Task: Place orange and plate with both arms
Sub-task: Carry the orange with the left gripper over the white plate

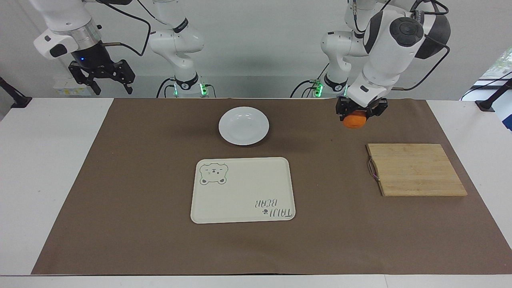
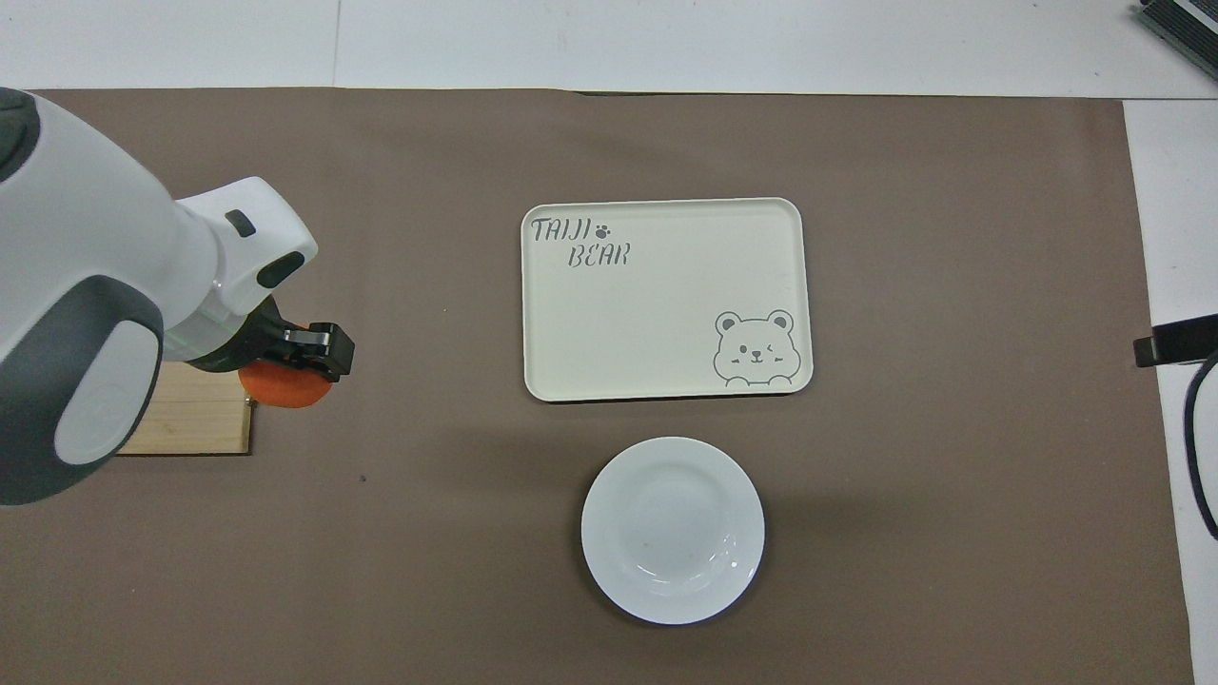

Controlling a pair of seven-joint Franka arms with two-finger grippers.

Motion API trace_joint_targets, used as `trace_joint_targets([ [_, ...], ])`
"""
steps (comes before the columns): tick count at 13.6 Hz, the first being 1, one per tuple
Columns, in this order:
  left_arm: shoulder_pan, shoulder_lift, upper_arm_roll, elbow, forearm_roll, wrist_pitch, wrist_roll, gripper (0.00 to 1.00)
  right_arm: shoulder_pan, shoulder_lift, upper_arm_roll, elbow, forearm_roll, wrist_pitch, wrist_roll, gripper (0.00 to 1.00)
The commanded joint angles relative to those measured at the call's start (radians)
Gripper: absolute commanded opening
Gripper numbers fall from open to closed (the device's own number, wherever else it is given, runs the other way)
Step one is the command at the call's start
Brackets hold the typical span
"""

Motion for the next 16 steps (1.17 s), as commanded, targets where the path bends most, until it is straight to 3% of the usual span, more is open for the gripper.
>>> trace_joint_targets([
  [1,-0.053,-0.022,0.01,-0.009,0.001,0.006,-0.021,0.0,-0.015,-0.021,0.004,-0.023,0.025,-0.003,-0.021,1.0],
  [4,-0.058,-0.027,0.005,-0.026,-0.092,0.052,-0.027,0.0,-0.015,-0.021,0.004,-0.023,0.025,-0.005,-0.021,1.0],
  [9,-0.19,-0.044,-0.007,-0.116,-0.129,0.155,-0.109,0.0,-0.015,-0.021,0.004,-0.023,0.025,-0.006,-0.021,1.0],
  [16,-0.438,-0.012,-0.007,-0.339,-0.197,0.508,-0.413,0.0,-0.015,-0.021,0.003,-0.025,0.0,-0.005,-0.062,1.0],
])
